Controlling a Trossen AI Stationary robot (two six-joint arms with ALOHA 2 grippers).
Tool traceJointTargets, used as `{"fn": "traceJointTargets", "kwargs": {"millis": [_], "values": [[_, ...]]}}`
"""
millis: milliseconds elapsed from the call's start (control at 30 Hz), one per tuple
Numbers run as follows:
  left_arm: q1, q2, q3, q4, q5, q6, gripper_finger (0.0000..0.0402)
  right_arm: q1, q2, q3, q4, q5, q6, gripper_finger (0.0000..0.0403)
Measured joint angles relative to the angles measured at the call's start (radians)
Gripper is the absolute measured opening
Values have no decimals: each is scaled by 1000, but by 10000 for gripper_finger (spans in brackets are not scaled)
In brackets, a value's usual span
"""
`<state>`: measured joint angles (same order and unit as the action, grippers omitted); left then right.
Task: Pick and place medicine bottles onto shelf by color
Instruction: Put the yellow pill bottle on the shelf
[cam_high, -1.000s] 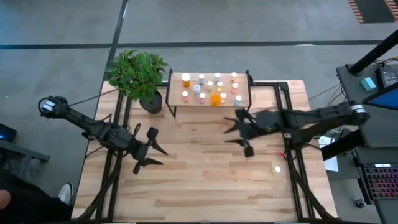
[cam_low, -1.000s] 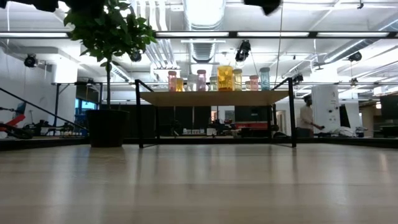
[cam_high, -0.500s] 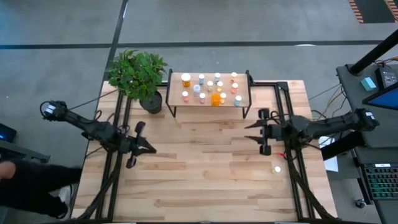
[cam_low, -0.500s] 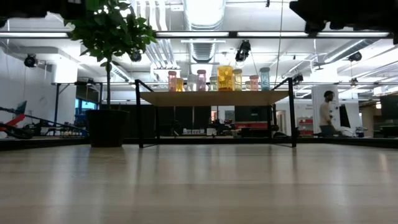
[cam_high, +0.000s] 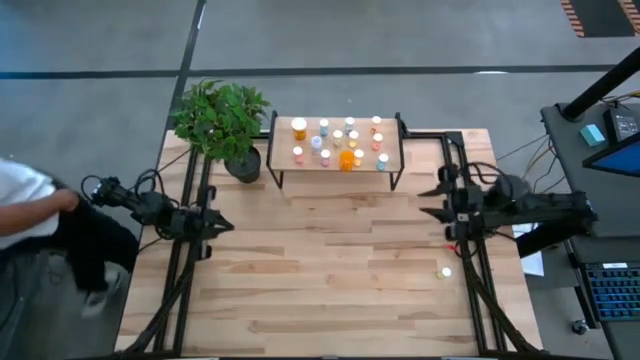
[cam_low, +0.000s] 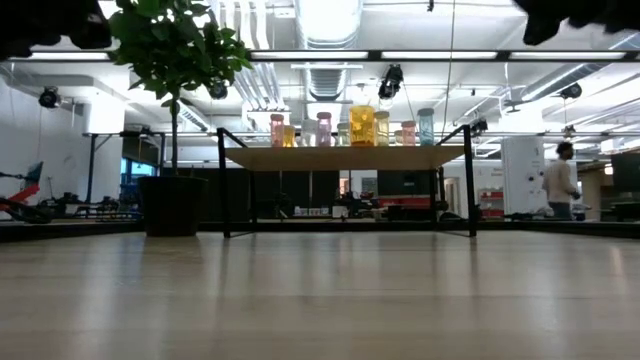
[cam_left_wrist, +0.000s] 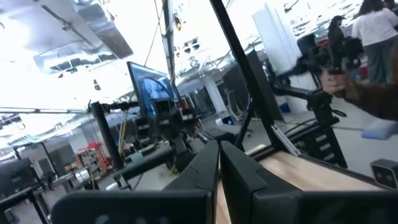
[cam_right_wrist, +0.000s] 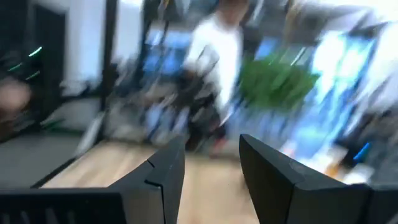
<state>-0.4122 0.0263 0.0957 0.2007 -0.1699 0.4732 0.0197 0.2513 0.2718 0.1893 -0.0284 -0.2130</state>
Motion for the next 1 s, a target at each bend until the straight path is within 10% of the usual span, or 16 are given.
{"fn": "traceJointTargets", "kwargs": {"millis": [333,567,1000], "values": [[0,48,-4,139,-8,5,0,169,267,477,-1011,-104,647,143],[0,64,-4,159,-12,6,0,365,427,575,-1444,-211,1285,143],[0,64,-4,183,-12,6,0,631,624,568,-1402,-183,1789,196]]}}
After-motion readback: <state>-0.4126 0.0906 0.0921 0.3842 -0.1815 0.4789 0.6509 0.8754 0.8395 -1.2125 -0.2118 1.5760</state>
